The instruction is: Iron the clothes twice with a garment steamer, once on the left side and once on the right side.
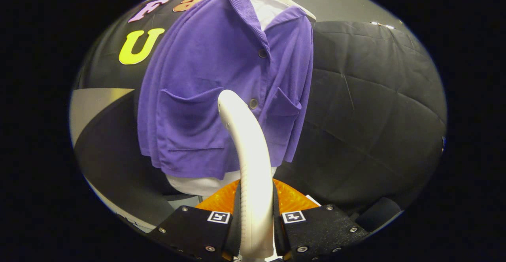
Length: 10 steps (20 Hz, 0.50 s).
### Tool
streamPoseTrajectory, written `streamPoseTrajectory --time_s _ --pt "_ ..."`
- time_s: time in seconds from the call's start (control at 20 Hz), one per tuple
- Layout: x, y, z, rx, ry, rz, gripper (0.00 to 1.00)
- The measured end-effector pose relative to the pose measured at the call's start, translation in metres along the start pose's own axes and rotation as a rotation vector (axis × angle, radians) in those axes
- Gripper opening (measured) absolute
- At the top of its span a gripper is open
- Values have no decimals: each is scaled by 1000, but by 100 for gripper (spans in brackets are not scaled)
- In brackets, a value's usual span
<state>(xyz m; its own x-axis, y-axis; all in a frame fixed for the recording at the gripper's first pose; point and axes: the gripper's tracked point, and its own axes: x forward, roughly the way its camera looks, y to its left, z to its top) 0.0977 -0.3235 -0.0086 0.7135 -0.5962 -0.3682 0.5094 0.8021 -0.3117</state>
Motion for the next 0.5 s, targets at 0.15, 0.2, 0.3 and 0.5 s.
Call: streamPoseTrajectory --time_s 0.15,0.2,0.3,0.5 --pt "-38 32 1 -5 -20 74 34" --pt "-50 41 3 -6 -33 105 33" --pt "-78 55 8 -8 -59 169 34" --pt "-140 72 27 29 -132 320 33"
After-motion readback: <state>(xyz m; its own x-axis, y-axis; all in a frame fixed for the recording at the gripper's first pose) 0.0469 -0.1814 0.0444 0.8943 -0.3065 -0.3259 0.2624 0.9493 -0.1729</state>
